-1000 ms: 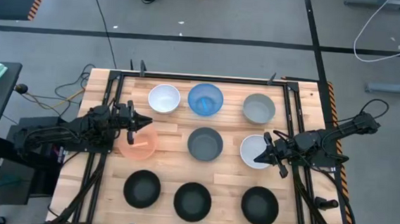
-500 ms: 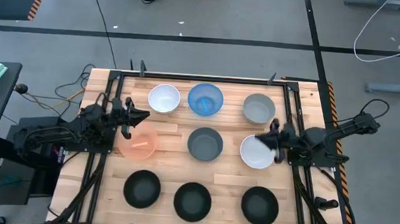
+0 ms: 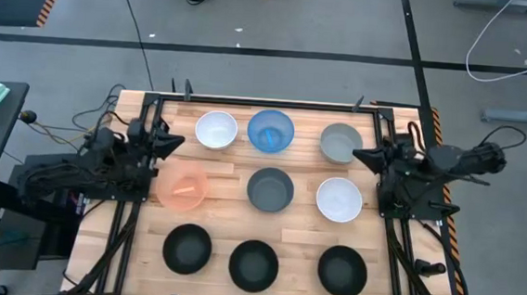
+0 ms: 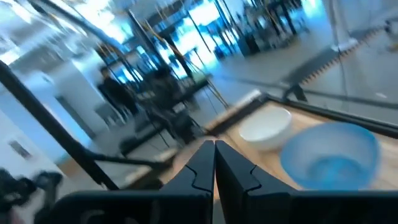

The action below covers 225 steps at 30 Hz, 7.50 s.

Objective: Nest bowls inside each other
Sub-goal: Stack the right black bowl on top of the bottom white bowl

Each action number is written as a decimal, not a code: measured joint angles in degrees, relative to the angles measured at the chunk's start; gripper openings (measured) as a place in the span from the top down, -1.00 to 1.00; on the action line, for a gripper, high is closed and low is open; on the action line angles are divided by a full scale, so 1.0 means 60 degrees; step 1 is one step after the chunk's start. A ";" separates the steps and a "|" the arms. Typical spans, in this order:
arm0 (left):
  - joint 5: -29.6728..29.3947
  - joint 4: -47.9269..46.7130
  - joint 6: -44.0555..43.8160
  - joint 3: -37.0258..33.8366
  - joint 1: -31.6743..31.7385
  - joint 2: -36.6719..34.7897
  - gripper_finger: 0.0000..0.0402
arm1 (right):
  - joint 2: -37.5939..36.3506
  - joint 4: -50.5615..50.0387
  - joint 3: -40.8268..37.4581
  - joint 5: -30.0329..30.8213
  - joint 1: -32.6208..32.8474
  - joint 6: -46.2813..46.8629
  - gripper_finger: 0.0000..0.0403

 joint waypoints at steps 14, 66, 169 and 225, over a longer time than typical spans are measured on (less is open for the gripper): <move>0.0004 -0.2447 0.0747 0.2291 -0.0001 0.1915 0.66 | 0.3672 -0.7842 0.4039 -0.0744 -0.0374 0.4093 0.91; 0.1188 -0.4244 -0.0435 0.2585 -0.0023 0.1980 0.60 | 0.8855 -0.4068 0.1419 -0.5323 0.4774 1.1960 0.91; 0.0423 -0.4420 0.0211 0.2589 -0.0019 0.1980 0.92 | 0.7978 -1.0281 0.4316 -0.4238 -0.1430 0.5352 0.98; 0.0427 -0.5086 -0.0265 0.2589 -0.0019 0.1980 0.91 | 0.6350 -0.6590 0.0166 -0.6096 -0.3721 0.4469 0.82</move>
